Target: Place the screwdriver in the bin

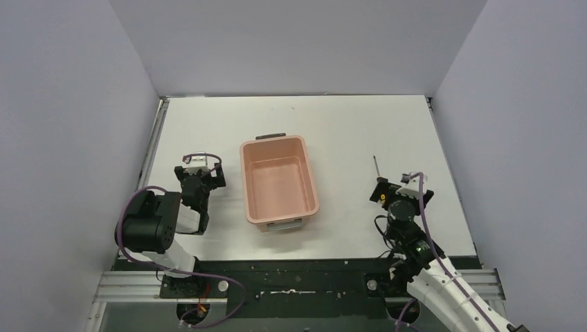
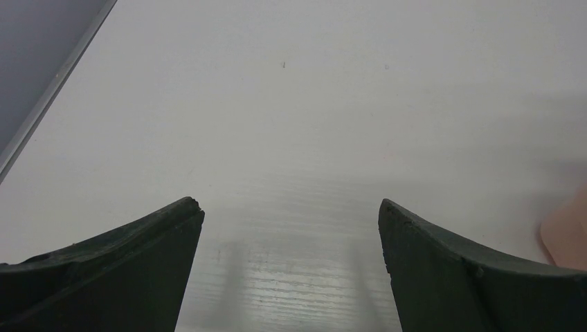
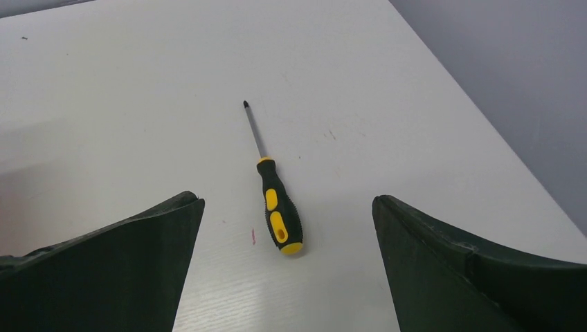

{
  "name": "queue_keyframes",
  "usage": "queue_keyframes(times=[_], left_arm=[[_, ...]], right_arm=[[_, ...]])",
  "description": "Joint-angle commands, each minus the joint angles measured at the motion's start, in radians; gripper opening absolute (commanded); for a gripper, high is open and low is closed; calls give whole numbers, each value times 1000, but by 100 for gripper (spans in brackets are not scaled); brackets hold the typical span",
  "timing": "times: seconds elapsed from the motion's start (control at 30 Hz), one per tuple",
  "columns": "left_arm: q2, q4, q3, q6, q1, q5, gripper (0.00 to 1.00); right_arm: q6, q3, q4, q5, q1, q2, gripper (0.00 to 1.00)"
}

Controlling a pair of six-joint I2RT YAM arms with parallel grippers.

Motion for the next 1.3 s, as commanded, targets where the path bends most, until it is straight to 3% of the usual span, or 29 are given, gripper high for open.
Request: queue_keyframes(times=[0.0, 0.1, 0.2, 0.27, 0.43, 0.8, 1.07, 1.17, 1.27], left_arm=[[-9, 23, 3, 7, 4, 10, 97], [-9, 25, 3, 7, 4, 11, 97], [-9, 24, 3, 7, 4, 11, 97], [-9, 23, 3, 6, 4, 10, 97], [-8, 23, 3, 7, 4, 10, 97], [-8, 25, 3, 7, 4, 9, 97], [-9, 23, 3, 8, 4, 11, 97], [-9, 24, 3, 6, 4, 10, 97], [-8, 23, 3, 8, 4, 10, 97]], right_arm=[[-59, 279, 40, 81, -36, 206, 100], [-66, 540, -137, -82, -180, 443, 100], [-75, 785, -324, -523, -438, 691, 100], [-111, 913, -433, -679, -505, 876, 100], [-177, 1025, -546, -734, -508, 1129, 98], [-170, 876, -471, -765, -509, 1325, 76], [-183, 830, -459, -728, -508, 1368, 29], [-196, 889, -511, -683, -508, 1358, 0], [-199, 1011, -628, -665, -502, 1305, 0]])
